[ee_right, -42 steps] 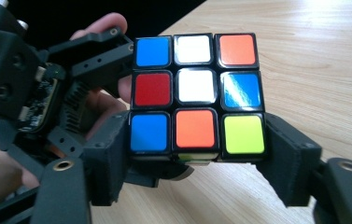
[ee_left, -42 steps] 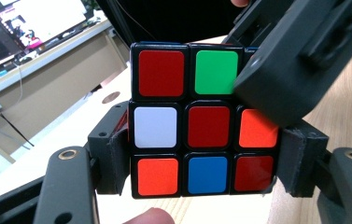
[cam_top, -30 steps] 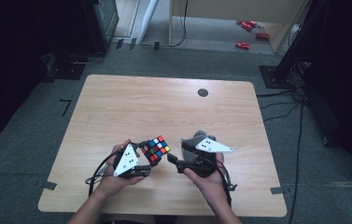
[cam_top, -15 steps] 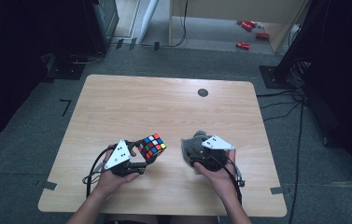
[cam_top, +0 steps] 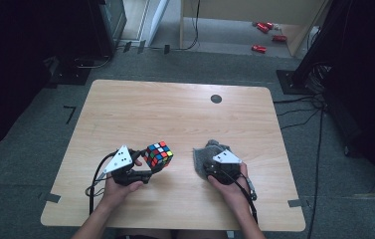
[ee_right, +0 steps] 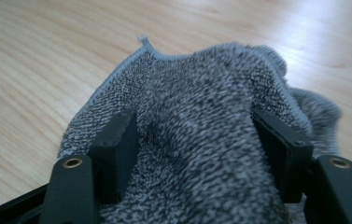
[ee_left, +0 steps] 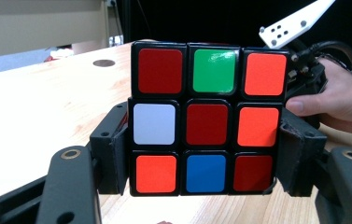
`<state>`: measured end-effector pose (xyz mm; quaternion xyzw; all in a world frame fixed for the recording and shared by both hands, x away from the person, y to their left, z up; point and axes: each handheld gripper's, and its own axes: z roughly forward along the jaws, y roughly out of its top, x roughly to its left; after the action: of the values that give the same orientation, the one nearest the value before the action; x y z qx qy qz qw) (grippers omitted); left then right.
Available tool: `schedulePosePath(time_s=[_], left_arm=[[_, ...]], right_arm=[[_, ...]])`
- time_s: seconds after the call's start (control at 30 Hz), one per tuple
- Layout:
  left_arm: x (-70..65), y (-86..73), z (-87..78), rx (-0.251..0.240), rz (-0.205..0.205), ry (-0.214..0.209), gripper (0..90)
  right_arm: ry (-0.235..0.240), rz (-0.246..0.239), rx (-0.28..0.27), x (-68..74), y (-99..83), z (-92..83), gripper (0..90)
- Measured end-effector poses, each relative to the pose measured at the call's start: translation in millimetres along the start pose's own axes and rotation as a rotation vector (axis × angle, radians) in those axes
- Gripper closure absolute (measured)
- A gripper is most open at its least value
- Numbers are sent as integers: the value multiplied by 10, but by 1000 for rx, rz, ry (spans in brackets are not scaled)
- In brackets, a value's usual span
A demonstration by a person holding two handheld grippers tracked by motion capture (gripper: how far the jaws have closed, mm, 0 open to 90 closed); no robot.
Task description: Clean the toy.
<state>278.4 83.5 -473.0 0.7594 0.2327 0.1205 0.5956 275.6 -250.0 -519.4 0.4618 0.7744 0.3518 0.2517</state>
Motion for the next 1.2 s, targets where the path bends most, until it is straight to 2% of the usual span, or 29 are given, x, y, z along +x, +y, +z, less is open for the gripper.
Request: schedulePosePath(time_s=[0.17, 0.37, 0.5, 0.63, 0.7, 0.8, 0.93, 1.0, 1.1, 1.2], left_arm=[[-15, 8, -14, 8, 6, -2, 334], [-31, 18, -32, 10, 3, -21, 333], [-73, 28, -13, 26, 7, -41, 334], [-149, 42, 16, 44, 36, -57, 334], [-168, 39, 35, 50, 32, -64, 334], [-196, 28, 70, 65, 47, -56, 333], [-190, 23, 73, 67, 52, -45, 334], [-168, 25, 63, 64, 37, -50, 334], [-154, 26, 68, 70, 26, -52, 335], [-189, 17, 103, 105, 44, -41, 335]], right_arm=[[43, 59, 15, -71, -21, 26, 391], [22, 81, 17, -45, -33, 10, 447], [26, 97, 12, -86, -41, 1, 516], [-2, 95, 7, -77, -46, -9, 597], [-4, 72, 5, -60, -42, -8, 630], [10, 97, 0, -96, -56, -32, 697], [14, 115, 2, -75, -24, -75, 728], [45, 114, -34, -24, 31, -144, 728], [76, 66, -106, 112, 194, -320, 726], [112, 37, -182, 257, 376, -521, 722]])
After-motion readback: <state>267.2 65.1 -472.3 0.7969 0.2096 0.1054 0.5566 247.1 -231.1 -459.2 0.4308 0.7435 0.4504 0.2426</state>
